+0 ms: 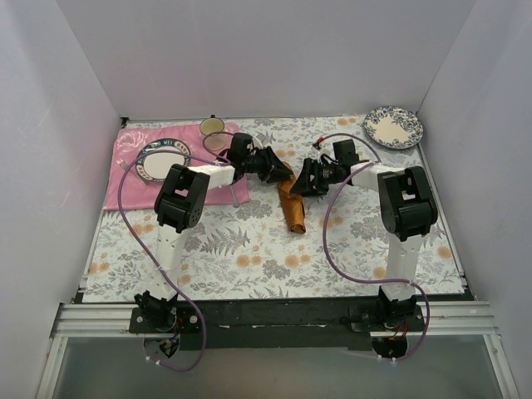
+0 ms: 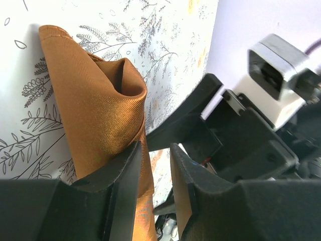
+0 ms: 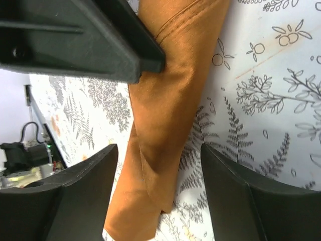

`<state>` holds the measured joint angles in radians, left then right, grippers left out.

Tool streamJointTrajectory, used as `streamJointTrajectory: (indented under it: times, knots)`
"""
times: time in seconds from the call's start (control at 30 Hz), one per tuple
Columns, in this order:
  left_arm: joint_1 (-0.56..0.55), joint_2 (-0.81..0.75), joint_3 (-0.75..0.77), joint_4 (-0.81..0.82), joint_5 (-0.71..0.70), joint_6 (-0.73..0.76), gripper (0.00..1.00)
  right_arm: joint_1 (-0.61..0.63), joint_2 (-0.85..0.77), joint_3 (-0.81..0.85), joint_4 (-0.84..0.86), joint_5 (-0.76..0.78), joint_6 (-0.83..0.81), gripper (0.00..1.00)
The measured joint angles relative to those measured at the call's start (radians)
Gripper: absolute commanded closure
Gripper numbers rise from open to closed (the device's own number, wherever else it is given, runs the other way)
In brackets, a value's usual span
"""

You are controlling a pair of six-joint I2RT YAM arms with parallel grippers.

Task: Fold the napkin, place the utensils inside, and roll it up
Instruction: Roll the napkin with the utensil

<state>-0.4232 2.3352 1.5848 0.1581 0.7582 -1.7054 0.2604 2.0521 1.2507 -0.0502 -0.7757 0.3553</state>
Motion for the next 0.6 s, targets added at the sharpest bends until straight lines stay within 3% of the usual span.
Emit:
streamJointTrajectory:
  times: [0.43, 0.6]
  knots:
    - [0.002, 0.001, 0.004, -0.007, 0.0, 0.005, 0.71, 0.077, -0.108, -0.063, -0.134, 0.13, -0.165, 0.27]
    - [0.002, 0.002, 0.011, -0.016, 0.0, 0.007, 0.72, 0.101, -0.139, -0.09, -0.138, 0.191, -0.198, 0.34]
